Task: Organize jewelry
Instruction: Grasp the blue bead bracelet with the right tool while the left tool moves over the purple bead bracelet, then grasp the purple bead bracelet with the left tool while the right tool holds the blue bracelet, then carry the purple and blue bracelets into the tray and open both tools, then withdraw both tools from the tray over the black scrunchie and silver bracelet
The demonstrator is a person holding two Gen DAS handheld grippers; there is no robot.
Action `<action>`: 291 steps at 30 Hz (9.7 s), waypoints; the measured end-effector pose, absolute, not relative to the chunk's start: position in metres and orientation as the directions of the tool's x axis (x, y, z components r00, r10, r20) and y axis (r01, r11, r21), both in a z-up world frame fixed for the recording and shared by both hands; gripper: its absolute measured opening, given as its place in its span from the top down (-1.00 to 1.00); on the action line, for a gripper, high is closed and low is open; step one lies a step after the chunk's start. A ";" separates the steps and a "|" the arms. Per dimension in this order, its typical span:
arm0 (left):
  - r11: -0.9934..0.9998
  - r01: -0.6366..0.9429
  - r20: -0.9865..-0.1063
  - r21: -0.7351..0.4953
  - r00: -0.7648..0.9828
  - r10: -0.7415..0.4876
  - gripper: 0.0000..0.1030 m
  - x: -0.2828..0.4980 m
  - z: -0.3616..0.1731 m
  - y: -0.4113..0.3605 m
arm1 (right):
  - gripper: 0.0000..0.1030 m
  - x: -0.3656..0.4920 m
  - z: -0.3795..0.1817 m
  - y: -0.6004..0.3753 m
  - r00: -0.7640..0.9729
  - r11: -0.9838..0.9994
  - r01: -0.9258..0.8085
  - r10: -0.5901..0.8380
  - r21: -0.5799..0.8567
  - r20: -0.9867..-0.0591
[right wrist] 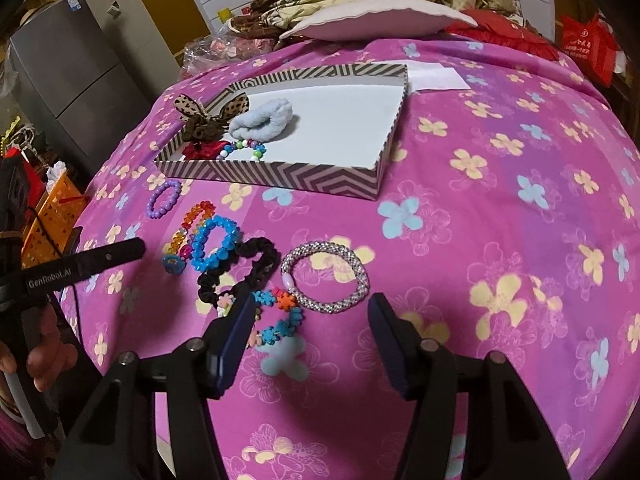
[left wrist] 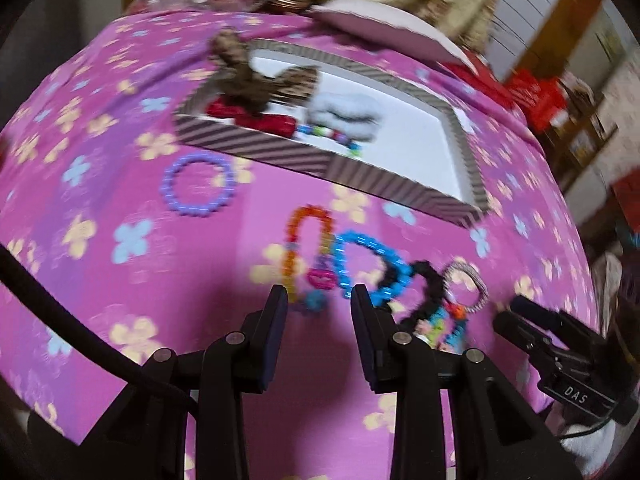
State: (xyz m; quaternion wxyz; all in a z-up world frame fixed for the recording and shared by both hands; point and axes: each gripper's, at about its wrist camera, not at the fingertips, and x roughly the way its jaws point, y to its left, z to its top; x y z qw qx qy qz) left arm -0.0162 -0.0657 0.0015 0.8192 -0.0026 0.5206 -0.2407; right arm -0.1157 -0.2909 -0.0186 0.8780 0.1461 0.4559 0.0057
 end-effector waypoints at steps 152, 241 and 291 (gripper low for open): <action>0.683 0.728 -0.918 0.049 0.302 -0.256 0.04 0.080 -0.037 -0.088 | 0.78 -0.014 0.033 -0.245 0.597 0.953 -0.141 0.299 0.269 -0.745; 0.820 0.492 -0.861 -0.295 0.236 -0.451 0.11 0.102 0.003 -0.171 | 0.15 0.020 0.007 -0.341 0.596 0.974 0.106 0.099 0.200 -0.797; 0.924 0.374 -0.833 -0.080 0.485 -0.268 0.10 -0.026 0.025 -0.077 | -0.01 -0.114 0.011 -0.273 0.580 0.975 0.062 0.140 0.215 -0.803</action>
